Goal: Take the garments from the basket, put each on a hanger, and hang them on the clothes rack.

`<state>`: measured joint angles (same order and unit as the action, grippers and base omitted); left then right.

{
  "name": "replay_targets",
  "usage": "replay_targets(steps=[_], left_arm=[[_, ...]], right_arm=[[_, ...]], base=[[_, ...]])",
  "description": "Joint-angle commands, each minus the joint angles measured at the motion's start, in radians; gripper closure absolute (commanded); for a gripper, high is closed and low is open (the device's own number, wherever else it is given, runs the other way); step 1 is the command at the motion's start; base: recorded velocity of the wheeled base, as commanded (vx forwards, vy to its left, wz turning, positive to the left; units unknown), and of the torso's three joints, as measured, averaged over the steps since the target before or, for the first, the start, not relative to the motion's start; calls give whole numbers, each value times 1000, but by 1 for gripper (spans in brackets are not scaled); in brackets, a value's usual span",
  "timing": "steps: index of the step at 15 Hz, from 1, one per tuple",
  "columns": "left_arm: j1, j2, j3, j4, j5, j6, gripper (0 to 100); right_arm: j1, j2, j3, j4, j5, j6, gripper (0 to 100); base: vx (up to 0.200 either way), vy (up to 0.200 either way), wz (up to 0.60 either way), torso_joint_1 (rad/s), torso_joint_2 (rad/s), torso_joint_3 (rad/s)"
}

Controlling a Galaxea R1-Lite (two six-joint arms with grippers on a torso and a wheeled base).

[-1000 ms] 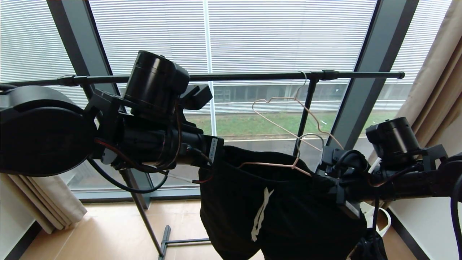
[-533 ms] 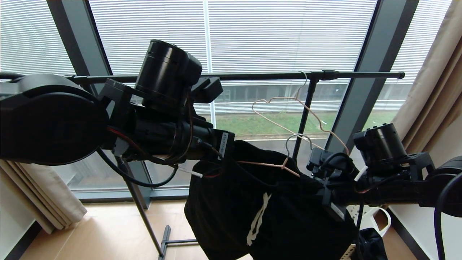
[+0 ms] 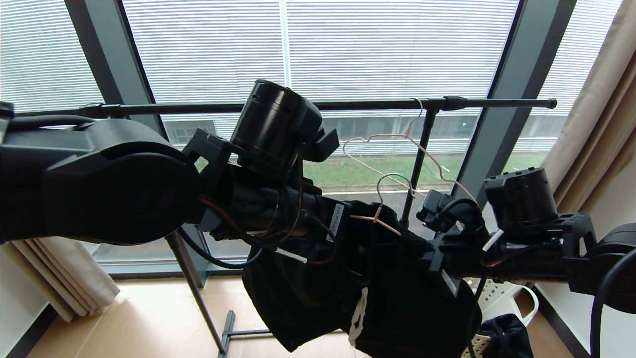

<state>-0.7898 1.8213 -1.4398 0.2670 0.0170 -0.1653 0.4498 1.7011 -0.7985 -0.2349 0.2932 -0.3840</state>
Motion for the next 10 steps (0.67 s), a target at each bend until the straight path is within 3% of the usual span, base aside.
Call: replay_targets(steps=[1,3,10], left_arm=[[1,27,-8,0,31,1,100],[0,33,-11,0,78,3,100],[-8,18,18,0,121,46,100]], right_arm=[[6,-8,24,-38,30,2,100],[6,-11,33,-67,49,19,100],[6,-18,45,-155,123,128,100]], base=[[0,0,0,0,0,0],[0,0,0,0,0,0],[0,0,0,0,0,0]])
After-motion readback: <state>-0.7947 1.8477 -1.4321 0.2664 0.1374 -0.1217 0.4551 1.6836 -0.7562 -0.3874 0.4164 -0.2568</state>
